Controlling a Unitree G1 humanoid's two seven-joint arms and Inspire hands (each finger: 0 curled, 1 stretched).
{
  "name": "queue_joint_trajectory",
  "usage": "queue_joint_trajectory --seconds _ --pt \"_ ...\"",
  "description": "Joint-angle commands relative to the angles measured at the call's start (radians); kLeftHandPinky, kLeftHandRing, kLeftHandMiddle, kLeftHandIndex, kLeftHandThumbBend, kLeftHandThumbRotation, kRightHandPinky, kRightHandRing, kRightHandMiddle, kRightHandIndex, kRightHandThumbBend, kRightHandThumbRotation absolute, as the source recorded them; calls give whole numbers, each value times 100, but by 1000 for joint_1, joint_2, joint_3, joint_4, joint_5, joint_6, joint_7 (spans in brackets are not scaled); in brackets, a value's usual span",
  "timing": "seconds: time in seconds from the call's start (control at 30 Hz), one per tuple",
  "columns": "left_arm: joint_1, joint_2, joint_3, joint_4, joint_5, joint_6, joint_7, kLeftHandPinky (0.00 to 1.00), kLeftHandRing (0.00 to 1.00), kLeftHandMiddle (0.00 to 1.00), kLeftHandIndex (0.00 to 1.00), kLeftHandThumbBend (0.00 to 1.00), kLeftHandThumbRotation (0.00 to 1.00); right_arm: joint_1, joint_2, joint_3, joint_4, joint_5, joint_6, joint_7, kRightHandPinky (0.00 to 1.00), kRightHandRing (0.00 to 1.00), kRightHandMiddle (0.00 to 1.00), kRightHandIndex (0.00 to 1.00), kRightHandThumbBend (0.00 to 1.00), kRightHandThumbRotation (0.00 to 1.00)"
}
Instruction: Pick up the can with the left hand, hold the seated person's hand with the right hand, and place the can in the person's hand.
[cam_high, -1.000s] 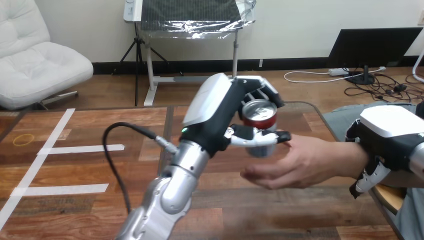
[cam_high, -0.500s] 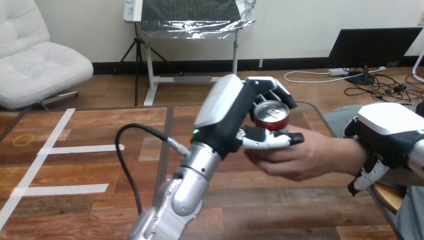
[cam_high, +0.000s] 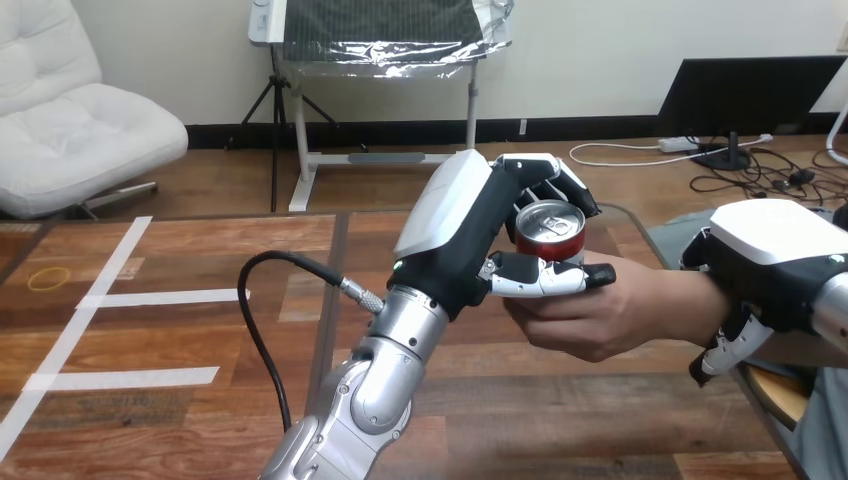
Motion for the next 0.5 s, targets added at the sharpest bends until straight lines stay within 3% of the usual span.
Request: queue_joint_trajectory --seconds 0.0,0.47 --pt "-58 -27 -17 -10 5 -24 21 35 39 46 48 60 0 -86 2 -37 -53 18 0 -6 14 20 29 46 82 0" --pt "-44 -24 -22 -5 4 -29 21 33 38 45 48 59 0 -71 -4 -42 -43 26 -14 -22 13 19 27 45 83 0"
